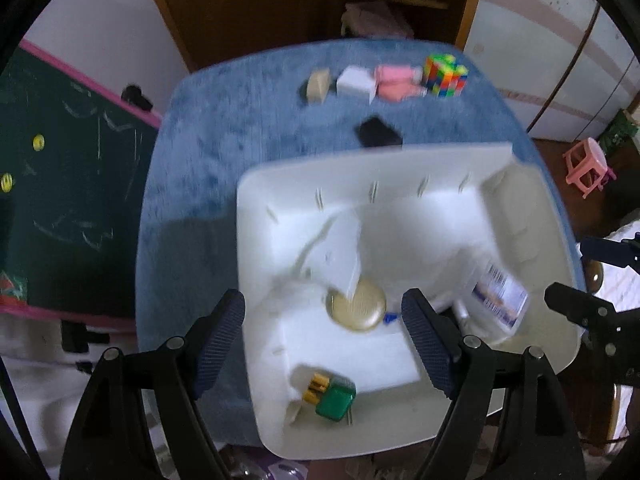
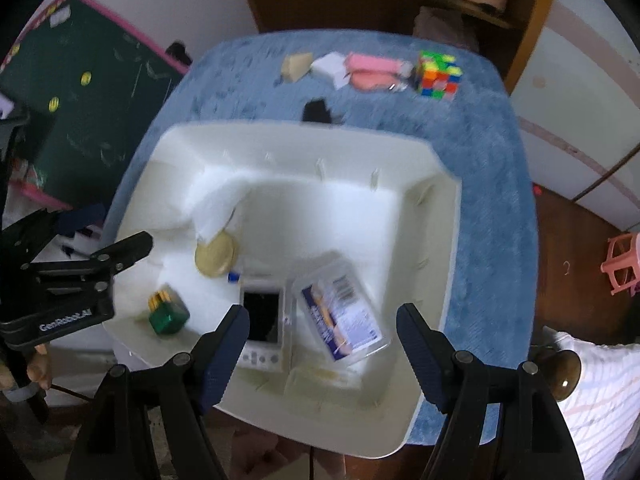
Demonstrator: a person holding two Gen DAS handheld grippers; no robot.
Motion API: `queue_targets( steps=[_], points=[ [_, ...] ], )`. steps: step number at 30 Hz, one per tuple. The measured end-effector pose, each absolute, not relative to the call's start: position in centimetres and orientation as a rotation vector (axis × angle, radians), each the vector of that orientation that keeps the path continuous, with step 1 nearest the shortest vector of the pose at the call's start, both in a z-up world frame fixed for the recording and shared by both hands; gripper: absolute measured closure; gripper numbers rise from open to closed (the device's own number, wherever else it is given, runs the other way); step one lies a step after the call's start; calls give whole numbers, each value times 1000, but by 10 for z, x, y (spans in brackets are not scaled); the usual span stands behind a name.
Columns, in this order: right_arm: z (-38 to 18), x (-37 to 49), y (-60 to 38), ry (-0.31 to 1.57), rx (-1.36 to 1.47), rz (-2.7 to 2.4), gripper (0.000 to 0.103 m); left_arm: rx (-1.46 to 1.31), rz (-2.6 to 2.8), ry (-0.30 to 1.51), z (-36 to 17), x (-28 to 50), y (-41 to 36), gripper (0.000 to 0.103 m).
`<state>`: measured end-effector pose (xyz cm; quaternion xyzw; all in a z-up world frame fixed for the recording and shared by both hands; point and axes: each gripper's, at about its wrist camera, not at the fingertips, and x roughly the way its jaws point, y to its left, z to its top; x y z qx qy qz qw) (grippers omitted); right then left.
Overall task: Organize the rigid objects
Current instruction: 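Carry the bottle and clear case into the white tray and open both tools, then grasp the beige block with the left tool while the right tool grasps the Rubik's cube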
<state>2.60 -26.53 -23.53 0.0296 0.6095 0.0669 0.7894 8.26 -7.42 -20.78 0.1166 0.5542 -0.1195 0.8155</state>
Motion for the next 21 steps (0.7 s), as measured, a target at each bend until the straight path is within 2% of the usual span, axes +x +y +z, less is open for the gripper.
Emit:
queue_targets(
  steps=[10,12,17,21],
  points=[
    [-159,88,-316,1175,41,42,26,261,-255,1045,-129,160,-77,19],
    [-142,106,-328,1145,36,24,26,266,-250,1017,-114,182,-78,17],
    [-110,161,-350,1090,15,-12,26,283,-256,979,-96,230,-89,16],
    [-109,208,-362,1090,20,-33,26,320,-260,957,-100,270,-106,13]
  ],
)
